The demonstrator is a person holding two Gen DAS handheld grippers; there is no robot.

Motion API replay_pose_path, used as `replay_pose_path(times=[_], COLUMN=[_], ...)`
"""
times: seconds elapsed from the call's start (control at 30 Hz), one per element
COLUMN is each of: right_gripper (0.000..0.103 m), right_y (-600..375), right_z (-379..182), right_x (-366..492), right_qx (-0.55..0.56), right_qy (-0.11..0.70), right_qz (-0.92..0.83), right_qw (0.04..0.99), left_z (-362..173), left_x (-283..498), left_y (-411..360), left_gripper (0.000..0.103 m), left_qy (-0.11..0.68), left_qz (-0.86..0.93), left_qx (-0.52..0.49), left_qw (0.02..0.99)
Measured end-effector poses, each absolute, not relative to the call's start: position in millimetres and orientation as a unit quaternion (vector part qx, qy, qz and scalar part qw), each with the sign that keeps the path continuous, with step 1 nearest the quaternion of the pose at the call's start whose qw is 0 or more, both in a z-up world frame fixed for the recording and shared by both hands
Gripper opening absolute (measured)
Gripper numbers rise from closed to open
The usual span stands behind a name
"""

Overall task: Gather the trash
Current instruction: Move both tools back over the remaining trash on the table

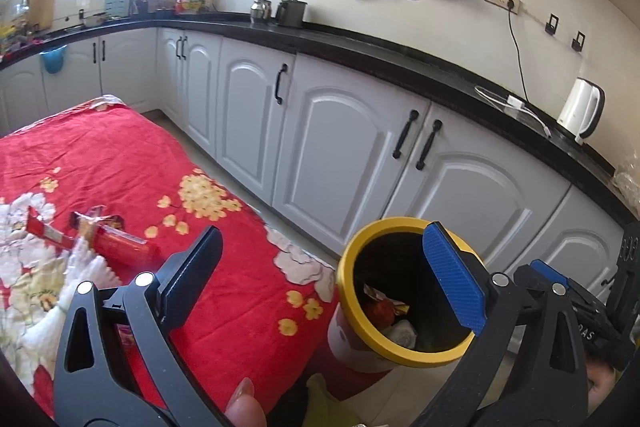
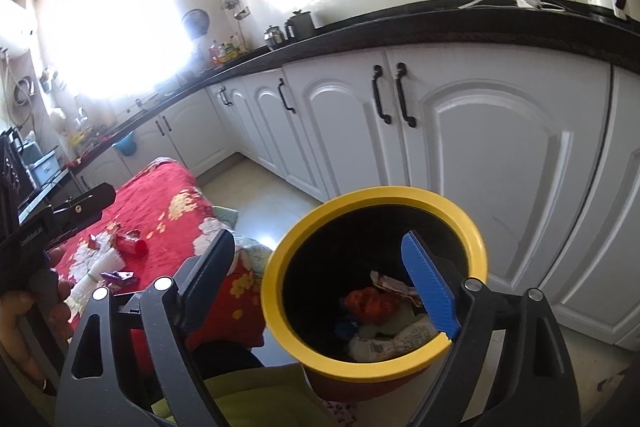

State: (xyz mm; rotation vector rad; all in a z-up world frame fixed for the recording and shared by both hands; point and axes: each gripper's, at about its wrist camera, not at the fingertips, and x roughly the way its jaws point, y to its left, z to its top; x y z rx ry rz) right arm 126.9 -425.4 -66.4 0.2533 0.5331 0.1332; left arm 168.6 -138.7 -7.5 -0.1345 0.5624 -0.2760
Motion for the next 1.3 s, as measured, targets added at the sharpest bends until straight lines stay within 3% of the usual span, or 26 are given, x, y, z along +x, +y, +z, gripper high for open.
replay_pose_path(times=[1.3], right_gripper=[0.088], right_y=[-292], right_z=[-35], right_x=[125], right_qx=[0.044], right_qy=[0.264], right_qz=[0.194], right_qw=[0.944], left_z=[11], left_x=[153], left_y=[-37], left_gripper=[0.092], left_qy=[0.236], left_qz=[-0.053], left_qx=[-0.134], left_qw=[0.961])
